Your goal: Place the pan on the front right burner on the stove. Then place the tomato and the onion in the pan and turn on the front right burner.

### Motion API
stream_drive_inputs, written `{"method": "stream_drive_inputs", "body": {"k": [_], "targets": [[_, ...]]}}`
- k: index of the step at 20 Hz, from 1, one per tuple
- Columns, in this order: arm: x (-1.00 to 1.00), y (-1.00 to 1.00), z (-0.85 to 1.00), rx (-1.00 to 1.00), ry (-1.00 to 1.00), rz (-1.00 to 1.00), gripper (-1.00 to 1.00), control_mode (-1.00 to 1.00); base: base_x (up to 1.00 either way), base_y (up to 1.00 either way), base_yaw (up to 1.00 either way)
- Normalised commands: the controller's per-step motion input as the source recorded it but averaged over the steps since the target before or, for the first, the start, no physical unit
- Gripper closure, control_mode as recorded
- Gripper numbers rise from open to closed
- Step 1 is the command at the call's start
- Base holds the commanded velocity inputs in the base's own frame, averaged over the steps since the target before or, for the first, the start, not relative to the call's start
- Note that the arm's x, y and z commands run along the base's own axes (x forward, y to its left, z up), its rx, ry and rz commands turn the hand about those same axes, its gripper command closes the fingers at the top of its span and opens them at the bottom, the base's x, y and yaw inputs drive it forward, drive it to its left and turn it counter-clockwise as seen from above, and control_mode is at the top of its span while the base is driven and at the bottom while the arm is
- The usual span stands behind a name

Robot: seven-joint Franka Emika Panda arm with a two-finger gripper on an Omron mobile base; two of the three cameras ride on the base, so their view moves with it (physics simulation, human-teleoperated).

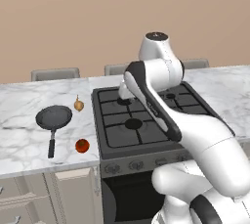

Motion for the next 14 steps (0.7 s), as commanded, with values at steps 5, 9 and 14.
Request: {"method": "stream_drive_inputs", "body": {"k": [5,9,14], "targets": [[-0.20,0.37,0.00,-0.24,0.00,0.00,-1.00,-1.00,0.00,0.00,0.00],[-0.18,0.21,0.00,-0.21,0.01,0.00,-1.00,-1.00,0.00,0.00,0.00],[-0.12,0.24,0.00,-0.04,0.02,0.00,-1.00,-1.00,0.00,0.00,0.00]]}}
